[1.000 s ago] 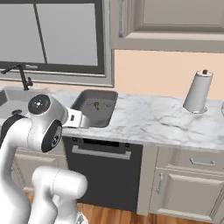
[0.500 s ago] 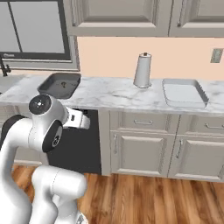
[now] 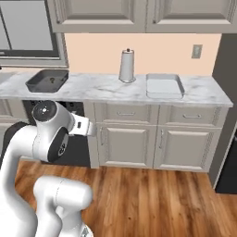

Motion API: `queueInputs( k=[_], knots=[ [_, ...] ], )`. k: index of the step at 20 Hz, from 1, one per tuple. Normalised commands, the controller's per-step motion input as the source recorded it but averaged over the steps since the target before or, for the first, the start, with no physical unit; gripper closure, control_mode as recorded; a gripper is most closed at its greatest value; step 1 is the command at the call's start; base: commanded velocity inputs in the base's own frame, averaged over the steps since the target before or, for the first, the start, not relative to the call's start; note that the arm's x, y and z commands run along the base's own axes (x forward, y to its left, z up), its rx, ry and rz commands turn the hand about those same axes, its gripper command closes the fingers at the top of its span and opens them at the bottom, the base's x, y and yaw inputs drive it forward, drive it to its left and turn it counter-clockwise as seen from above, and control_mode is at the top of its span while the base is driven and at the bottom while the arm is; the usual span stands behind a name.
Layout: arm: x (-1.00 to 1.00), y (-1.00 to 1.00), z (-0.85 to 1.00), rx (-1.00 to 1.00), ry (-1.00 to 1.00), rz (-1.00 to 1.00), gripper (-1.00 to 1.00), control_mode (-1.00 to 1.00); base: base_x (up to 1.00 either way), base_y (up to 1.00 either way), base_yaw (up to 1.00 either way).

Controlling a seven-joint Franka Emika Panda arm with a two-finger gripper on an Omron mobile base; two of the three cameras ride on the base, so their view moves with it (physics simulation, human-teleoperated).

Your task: Place one mushroom and one chicken drumstick in each tupperware on the nearby counter, to pack two identical lunches.

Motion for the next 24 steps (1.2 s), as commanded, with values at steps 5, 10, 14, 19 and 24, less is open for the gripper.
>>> queueInputs(
  k=[5,10,14,19,24],
  knots=[
    [0.0,0.0,0.0,0.0,0.0,0.0,-1.0,1.0,0.21,-1.0,-0.03],
    [0.0,0.0,0.0,0.0,0.0,0.0,-1.0,1.0,0.25,-1.0,-0.36],
    [0.0,0.0,0.0,0.0,0.0,0.0,-1.0,1.0,0.21,-1.0,-0.46],
    [0.0,0.0,0.0,0.0,0.0,0.0,-1.0,1.0,0.2,-1.0,-0.41],
    [0.0,0.0,0.0,0.0,0.0,0.0,-1.0,1.0,0.23,-1.0,-0.36]
  ],
)
